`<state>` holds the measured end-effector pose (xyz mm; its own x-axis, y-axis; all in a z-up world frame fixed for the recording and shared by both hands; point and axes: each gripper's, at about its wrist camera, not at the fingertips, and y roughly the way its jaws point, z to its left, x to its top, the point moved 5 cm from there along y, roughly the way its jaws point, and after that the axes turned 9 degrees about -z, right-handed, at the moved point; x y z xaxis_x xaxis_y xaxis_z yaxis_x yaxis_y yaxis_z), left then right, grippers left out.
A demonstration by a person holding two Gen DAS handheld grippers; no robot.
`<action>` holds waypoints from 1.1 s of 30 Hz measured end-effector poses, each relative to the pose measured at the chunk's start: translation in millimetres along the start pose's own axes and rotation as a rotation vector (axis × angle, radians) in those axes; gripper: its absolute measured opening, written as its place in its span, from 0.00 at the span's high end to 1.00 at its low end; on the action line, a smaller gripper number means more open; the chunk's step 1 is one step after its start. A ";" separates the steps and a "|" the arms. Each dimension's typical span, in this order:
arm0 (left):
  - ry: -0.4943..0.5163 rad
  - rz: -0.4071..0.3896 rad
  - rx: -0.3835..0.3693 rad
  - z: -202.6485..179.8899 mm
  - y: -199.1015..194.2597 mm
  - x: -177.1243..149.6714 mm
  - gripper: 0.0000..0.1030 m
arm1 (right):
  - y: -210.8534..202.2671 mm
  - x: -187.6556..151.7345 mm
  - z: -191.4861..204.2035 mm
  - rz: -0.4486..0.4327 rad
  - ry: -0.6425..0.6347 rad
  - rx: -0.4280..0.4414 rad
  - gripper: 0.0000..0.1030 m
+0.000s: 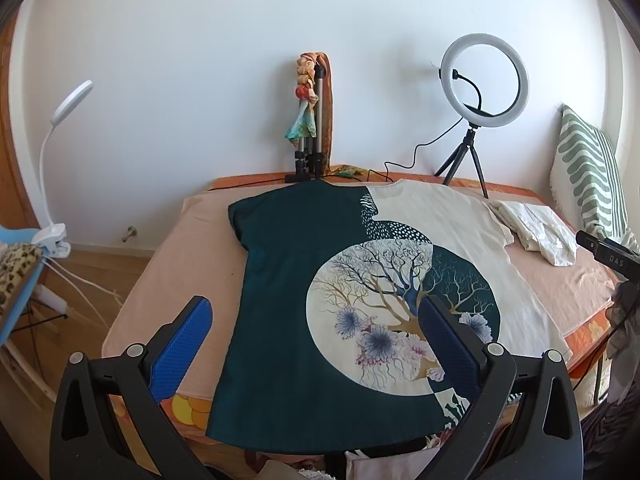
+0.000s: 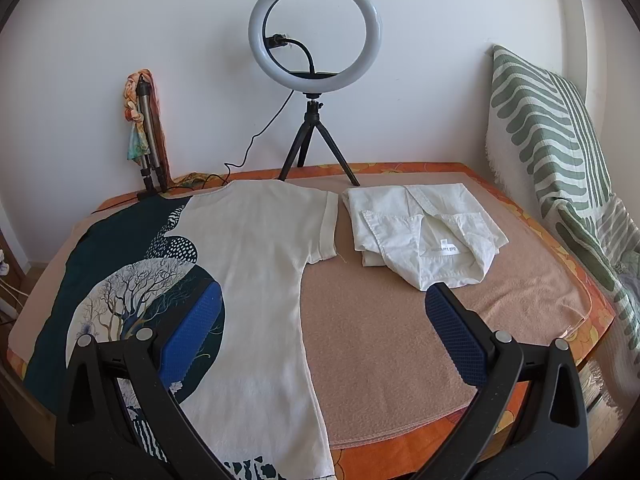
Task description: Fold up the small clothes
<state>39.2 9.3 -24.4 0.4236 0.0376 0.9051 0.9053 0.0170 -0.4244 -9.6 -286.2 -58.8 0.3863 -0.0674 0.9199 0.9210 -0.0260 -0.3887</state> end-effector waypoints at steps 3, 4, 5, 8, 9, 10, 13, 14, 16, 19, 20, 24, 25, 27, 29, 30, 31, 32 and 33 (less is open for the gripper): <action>0.000 0.000 0.001 0.0 0.0 0.0 0.01 | 0.2 -0.4 0.9 -0.001 -0.005 -0.002 0.00; 0.000 0.000 0.001 0.2 -0.1 -0.2 0.01 | 0.3 -0.2 0.9 -0.001 -0.004 -0.002 0.00; 0.000 0.000 0.000 0.5 -0.4 -0.3 0.01 | 0.4 -0.1 1.4 0.000 -0.003 -0.002 0.00; 0.000 -0.002 -0.001 0.9 -0.4 0.1 0.01 | 0.2 -0.1 1.1 0.000 -0.005 -0.002 0.00; 0.000 -0.001 0.000 1.1 -0.3 0.3 0.01 | 0.2 0.1 0.8 0.000 -0.004 0.000 0.00; 0.000 -0.003 0.000 1.3 -0.5 0.6 0.01 | 0.2 0.2 0.9 0.000 -0.005 0.001 0.00; 0.000 -0.004 0.001 1.6 -0.9 0.7 0.01 | 0.6 0.6 1.2 -0.001 -0.006 -0.005 0.00; 0.000 -0.005 0.002 2.0 -1.2 0.7 0.01 | 1.1 0.6 0.4 -0.001 -0.006 -0.007 0.00; 0.001 -0.005 0.002 2.2 -1.8 0.7 0.01 | 1.4 0.4 0.0 0.002 -0.004 -0.004 0.00; 0.000 -0.005 0.001 2.2 -1.8 0.7 0.01 | 1.6 0.3 0.4 0.000 -0.008 -0.005 0.00; 0.001 -0.005 0.001 2.1 -1.9 0.6 0.01 | 1.9 0.3 0.1 0.000 -0.009 -0.006 0.00; 0.000 -0.006 0.002 2.1 -2.0 0.6 0.01 | 1.8 0.4 0.0 0.001 -0.007 -0.004 0.00; 0.000 -0.006 0.002 2.1 -2.2 0.8 0.01 | 1.5 0.3 0.6 0.001 -0.007 -0.005 0.00; 0.001 -0.006 0.003 2.0 -2.1 1.0 0.01 | 1.6 0.2 0.5 0.001 -0.006 -0.005 0.00; 0.003 -0.007 0.004 2.3 -2.6 1.2 0.01 | 1.2 0.2 1.8 0.001 -0.007 -0.006 0.00; 0.002 -0.007 0.004 2.2 -2.6 1.3 0.01 | 1.1 0.3 2.0 0.001 -0.009 -0.006 0.00; 0.003 -0.007 0.004 2.0 -2.6 1.3 0.01 | 1.2 0.3 1.8 0.000 -0.010 -0.006 0.00; 0.003 -0.007 0.004 2.1 -2.7 1.3 0.01 | 1.1 0.3 2.2 0.000 -0.010 -0.006 0.00; 0.003 -0.007 0.004 2.0 -2.7 1.2 0.01 | 1.3 0.3 1.7 -0.001 -0.012 -0.007 0.00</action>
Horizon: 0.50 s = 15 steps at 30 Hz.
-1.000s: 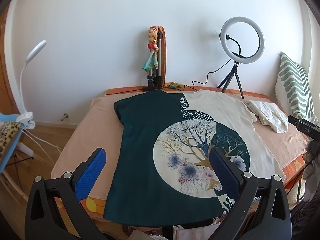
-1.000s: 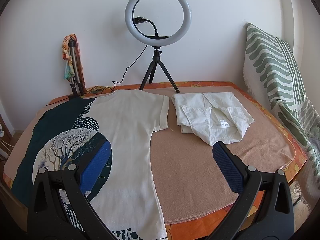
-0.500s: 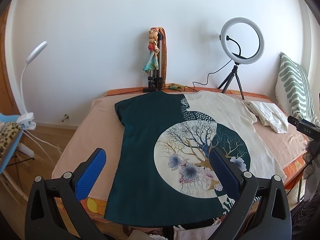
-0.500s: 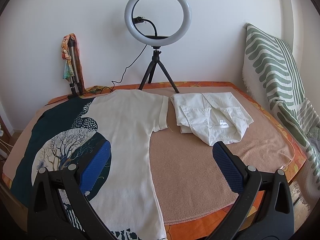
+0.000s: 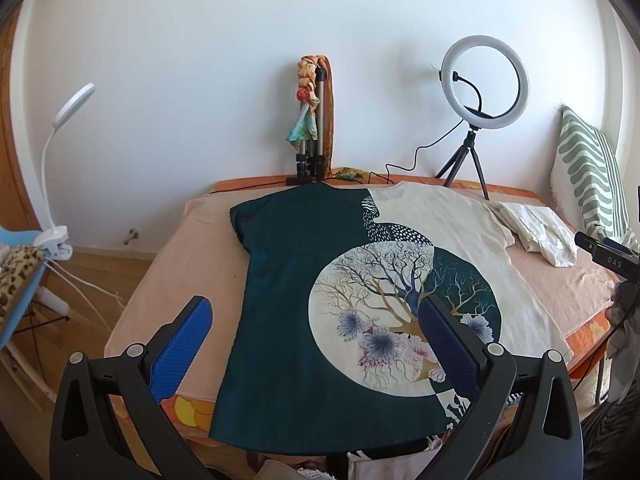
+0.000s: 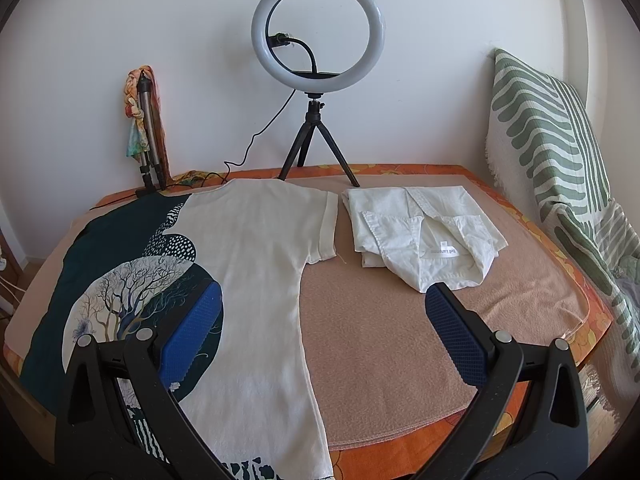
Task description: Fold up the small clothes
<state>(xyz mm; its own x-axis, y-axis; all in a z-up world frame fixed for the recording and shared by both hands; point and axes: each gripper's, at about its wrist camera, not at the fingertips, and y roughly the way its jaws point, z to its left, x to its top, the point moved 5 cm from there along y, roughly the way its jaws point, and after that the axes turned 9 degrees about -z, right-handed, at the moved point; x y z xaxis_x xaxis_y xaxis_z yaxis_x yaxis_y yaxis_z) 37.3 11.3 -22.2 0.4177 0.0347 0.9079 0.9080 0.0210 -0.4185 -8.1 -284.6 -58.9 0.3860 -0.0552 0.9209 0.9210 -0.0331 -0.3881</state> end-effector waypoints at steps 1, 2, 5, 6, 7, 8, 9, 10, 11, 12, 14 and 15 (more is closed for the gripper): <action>0.000 0.001 0.000 -0.2 0.0 -0.1 0.01 | -0.1 0.2 0.6 0.001 -0.002 0.000 0.00; 0.001 0.001 0.000 0.1 -0.2 0.1 0.01 | -0.5 0.5 1.4 0.000 -0.006 0.000 0.00; 0.006 0.000 0.002 -0.8 0.1 0.8 0.01 | -1.0 1.1 3.8 -0.005 -0.018 0.000 0.00; 0.006 -0.001 0.002 -0.7 -0.1 1.1 0.01 | -0.8 1.4 3.2 -0.006 -0.020 0.000 0.00; 0.005 0.000 0.001 -0.7 0.2 1.0 0.01 | -1.1 1.4 3.5 -0.006 -0.020 0.000 0.00; 0.006 -0.001 0.001 -0.6 0.0 1.4 0.01 | -1.1 1.4 3.9 -0.005 -0.019 0.000 0.00; 0.007 -0.003 0.002 -0.5 -0.1 1.8 0.01 | -1.1 1.3 4.0 -0.005 -0.018 0.000 0.00; 0.008 -0.005 0.003 -0.5 -0.2 2.1 0.01 | -1.1 1.4 3.9 -0.005 -0.018 0.000 0.00; 0.008 -0.005 0.004 -0.5 -0.1 2.3 0.01 | -1.0 1.5 3.8 -0.005 -0.019 0.000 0.00; 0.007 -0.004 0.002 -0.5 -0.2 2.1 0.01 | -1.1 1.4 3.9 -0.006 -0.020 -0.001 0.00; 0.007 -0.004 0.002 -0.9 -0.5 1.9 0.01 | -1.5 1.5 5.2 -0.007 -0.025 -0.001 0.00; 0.007 -0.004 0.002 -1.0 -0.4 1.8 0.01 | -1.7 1.8 6.4 -0.009 -0.030 -0.002 0.00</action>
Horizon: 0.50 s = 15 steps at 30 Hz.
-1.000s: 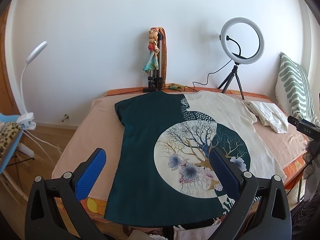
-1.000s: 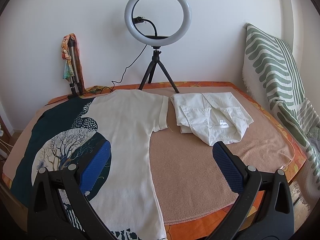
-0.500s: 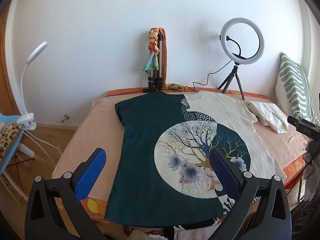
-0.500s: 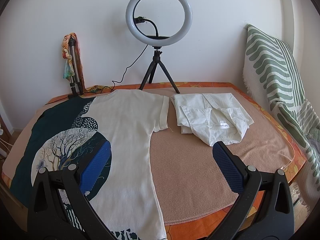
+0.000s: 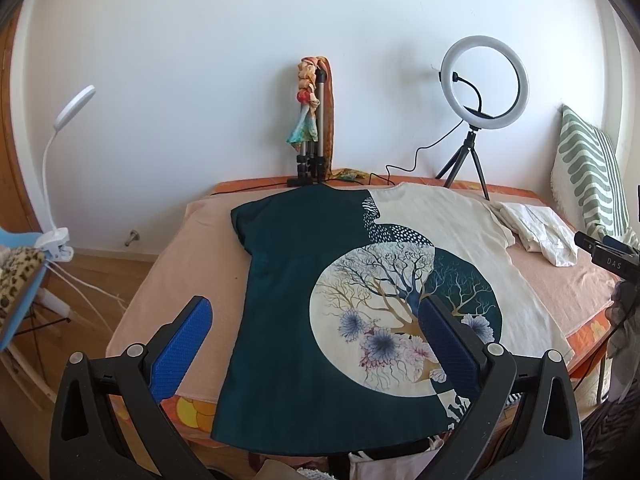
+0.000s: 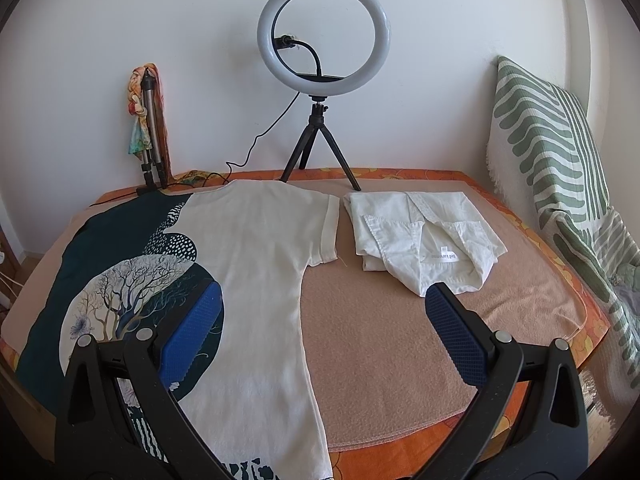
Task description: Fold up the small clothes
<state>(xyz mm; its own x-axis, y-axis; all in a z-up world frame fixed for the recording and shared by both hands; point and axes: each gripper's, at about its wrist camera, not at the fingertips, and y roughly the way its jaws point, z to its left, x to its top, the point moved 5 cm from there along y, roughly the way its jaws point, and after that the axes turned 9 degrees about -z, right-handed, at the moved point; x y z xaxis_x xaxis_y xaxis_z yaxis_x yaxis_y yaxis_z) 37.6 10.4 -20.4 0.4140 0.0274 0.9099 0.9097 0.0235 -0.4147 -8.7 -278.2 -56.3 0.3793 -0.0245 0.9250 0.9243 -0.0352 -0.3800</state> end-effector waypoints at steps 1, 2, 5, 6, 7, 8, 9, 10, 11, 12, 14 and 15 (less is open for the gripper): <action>0.001 0.001 -0.001 -0.1 -0.1 -0.2 0.01 | 0.0 0.2 0.6 -0.001 -0.003 0.000 0.00; 0.001 0.002 -0.002 -0.2 0.2 -0.4 0.01 | 0.0 0.5 1.3 -0.002 -0.006 0.000 0.00; 0.002 0.005 -0.002 -0.2 0.5 -0.9 0.01 | -0.3 1.0 3.3 -0.003 -0.010 0.000 0.00; 0.003 0.005 -0.002 -0.2 0.6 -0.9 0.01 | -0.2 1.0 3.3 -0.003 -0.010 0.000 0.00; 0.003 0.005 -0.002 -0.1 0.8 -0.9 0.01 | -0.2 1.0 3.4 -0.003 -0.010 0.000 0.00; 0.003 0.005 -0.001 -0.1 0.9 -0.8 0.01 | -0.3 0.7 3.2 -0.003 -0.010 -0.001 0.00; 0.002 0.005 -0.001 0.2 1.1 -0.7 0.01 | -0.3 0.7 3.2 -0.003 -0.009 0.000 0.00; 0.002 0.006 -0.001 0.2 1.2 -0.8 0.01 | -0.4 1.0 4.0 -0.003 -0.010 0.002 0.00; 0.003 0.005 0.000 0.2 1.1 -0.9 0.01 | -0.3 1.1 5.4 -0.002 -0.012 0.003 0.00; 0.003 0.006 0.000 0.2 1.1 -0.8 0.01 | -0.4 1.3 6.3 -0.003 -0.015 0.003 0.00; 0.002 0.007 -0.001 0.9 1.3 -1.3 0.01 | -0.4 0.9 7.8 -0.004 -0.023 0.002 0.00; 0.003 0.007 0.000 0.8 1.3 -1.4 0.01 | -0.6 0.7 7.9 -0.005 -0.027 0.002 0.00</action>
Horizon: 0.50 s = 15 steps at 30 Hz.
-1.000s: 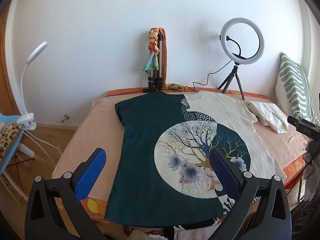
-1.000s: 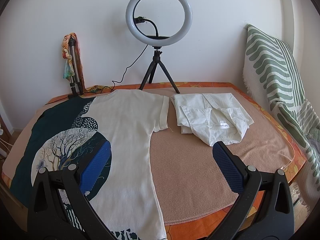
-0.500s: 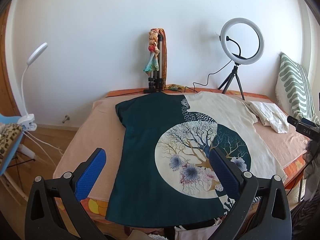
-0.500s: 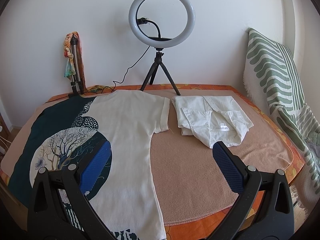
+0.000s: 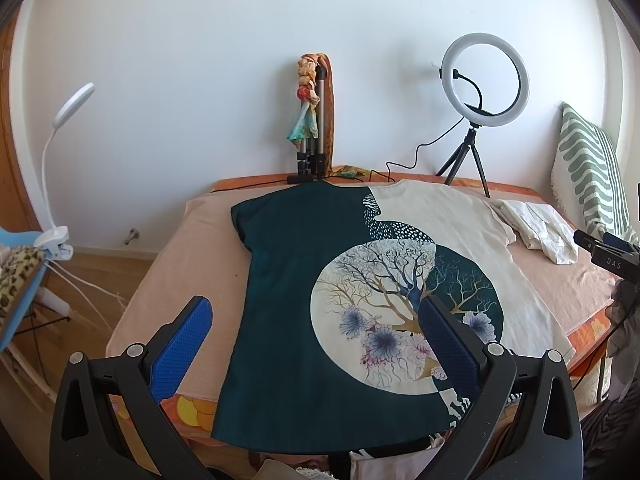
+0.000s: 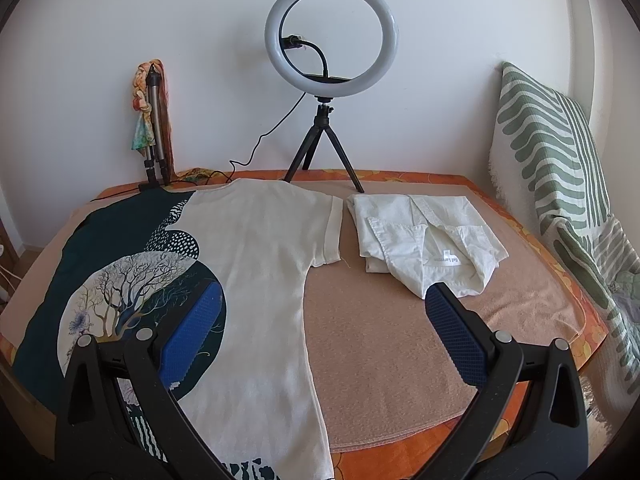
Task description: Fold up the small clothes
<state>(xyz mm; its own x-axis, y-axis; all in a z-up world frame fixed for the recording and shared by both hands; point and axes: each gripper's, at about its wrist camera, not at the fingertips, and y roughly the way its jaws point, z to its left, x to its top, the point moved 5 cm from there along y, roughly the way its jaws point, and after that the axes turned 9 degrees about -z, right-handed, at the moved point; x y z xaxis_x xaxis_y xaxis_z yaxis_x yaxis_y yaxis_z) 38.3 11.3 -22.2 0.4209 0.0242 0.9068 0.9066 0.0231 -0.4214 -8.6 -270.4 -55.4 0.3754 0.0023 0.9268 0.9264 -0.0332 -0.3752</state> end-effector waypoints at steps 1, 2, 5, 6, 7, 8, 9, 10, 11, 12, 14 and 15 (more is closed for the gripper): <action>0.001 0.000 0.001 0.1 0.2 -0.3 0.01 | 0.1 0.2 0.8 0.000 -0.004 0.000 0.00; 0.001 0.002 0.000 0.6 0.9 -0.5 0.01 | 0.5 -0.2 1.3 0.000 -0.005 -0.001 0.00; 0.005 0.004 0.004 2.4 1.6 -1.8 0.01 | 1.1 -0.6 1.8 0.006 -0.002 0.005 0.00; 0.003 0.004 0.007 4.2 1.5 -2.3 0.01 | 1.6 -0.9 1.9 0.010 0.004 0.011 0.00; -0.003 0.004 0.006 6.1 1.4 -2.8 0.01 | 2.2 -0.8 3.0 0.015 0.011 0.021 0.00; -0.009 0.006 0.006 8.3 2.2 -3.0 0.01 | 3.2 -0.8 4.3 0.023 0.016 0.029 0.00; -0.014 0.008 0.010 11.4 2.5 -3.6 0.01 | 4.3 -0.4 6.0 0.032 0.021 0.039 0.00; -0.024 0.011 0.011 15.0 2.6 -4.5 0.01 | 5.0 0.5 8.3 0.039 0.025 0.053 0.00; -0.035 0.013 0.007 18.7 2.5 -6.2 0.01 | 5.1 2.0 11.0 0.044 0.029 0.066 0.00; -0.044 0.013 -0.001 22.8 2.5 -8.3 0.01 | 4.9 4.6 14.1 0.046 0.031 0.081 0.00; -0.066 0.019 0.002 30.8 3.0 -12.3 0.01 | 4.0 11.1 21.3 0.048 0.041 0.113 0.00; -0.080 0.021 0.002 35.3 2.9 -15.1 0.01 | 3.9 14.9 26.3 0.051 0.049 0.135 0.00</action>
<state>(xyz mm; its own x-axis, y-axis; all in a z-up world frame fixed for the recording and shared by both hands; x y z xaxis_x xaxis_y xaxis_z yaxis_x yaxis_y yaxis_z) 33.5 46.3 -37.5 0.4357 0.1043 0.8940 0.8976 0.0236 -0.4402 1.4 -244.2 -43.4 0.4228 -0.0447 0.9051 0.9032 0.1022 -0.4169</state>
